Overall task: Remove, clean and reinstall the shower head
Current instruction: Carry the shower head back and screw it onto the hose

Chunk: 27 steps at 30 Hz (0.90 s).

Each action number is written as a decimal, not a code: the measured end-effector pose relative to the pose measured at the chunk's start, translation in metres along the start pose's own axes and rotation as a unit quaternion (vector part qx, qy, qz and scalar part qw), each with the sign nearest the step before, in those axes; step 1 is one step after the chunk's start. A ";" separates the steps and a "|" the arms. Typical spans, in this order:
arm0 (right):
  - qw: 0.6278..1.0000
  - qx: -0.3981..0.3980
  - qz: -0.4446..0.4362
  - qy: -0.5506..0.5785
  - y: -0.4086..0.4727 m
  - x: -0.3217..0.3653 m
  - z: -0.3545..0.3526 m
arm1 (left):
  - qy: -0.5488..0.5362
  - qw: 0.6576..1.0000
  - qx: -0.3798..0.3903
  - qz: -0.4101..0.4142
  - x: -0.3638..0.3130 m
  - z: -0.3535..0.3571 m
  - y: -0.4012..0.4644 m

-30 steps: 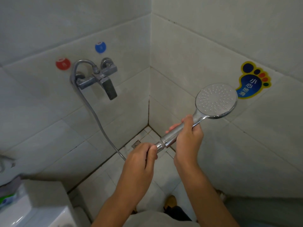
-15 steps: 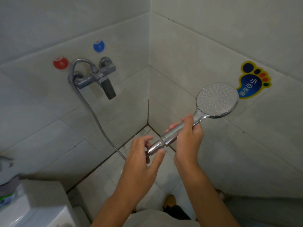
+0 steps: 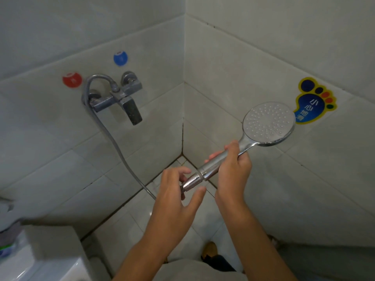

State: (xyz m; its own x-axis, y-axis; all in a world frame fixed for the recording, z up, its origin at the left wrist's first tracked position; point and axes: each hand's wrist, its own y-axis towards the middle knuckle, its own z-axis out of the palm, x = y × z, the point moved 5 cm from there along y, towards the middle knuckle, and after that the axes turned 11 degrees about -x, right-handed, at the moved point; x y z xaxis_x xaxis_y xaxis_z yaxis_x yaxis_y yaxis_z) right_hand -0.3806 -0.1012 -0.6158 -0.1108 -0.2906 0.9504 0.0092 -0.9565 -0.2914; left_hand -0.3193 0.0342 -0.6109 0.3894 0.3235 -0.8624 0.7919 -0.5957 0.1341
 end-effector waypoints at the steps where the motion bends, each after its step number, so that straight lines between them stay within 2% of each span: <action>1: 1.000 -0.001 0.000 0.002 0.001 0.000 0.001 | 0.000 1.000 0.003 -0.008 0.000 0.001 0.001; 6: 1.000 -0.006 0.006 0.001 0.003 -0.001 0.002 | 0.046 0.999 0.010 0.015 0.001 0.002 0.008; 17: 1.000 -0.006 0.003 -0.007 0.007 -0.003 0.006 | -0.003 1.000 -0.002 -0.013 0.002 0.000 0.011; 21: 1.000 -0.010 0.008 -0.011 0.007 -0.003 0.008 | 0.045 0.999 0.009 0.012 0.002 0.002 0.013; 27: 1.000 -0.008 0.013 -0.015 0.007 -0.005 0.009 | 0.015 1.000 -0.024 0.001 0.004 -0.004 0.014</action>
State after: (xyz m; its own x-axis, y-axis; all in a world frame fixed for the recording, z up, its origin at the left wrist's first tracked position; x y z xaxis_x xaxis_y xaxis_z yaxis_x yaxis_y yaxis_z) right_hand -0.3705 -0.1065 -0.6213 -0.0802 -0.3159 0.9454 -0.0049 -0.9483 -0.3172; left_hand -0.3045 0.0297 -0.6109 0.4041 0.3447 -0.8473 0.8124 -0.5610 0.1592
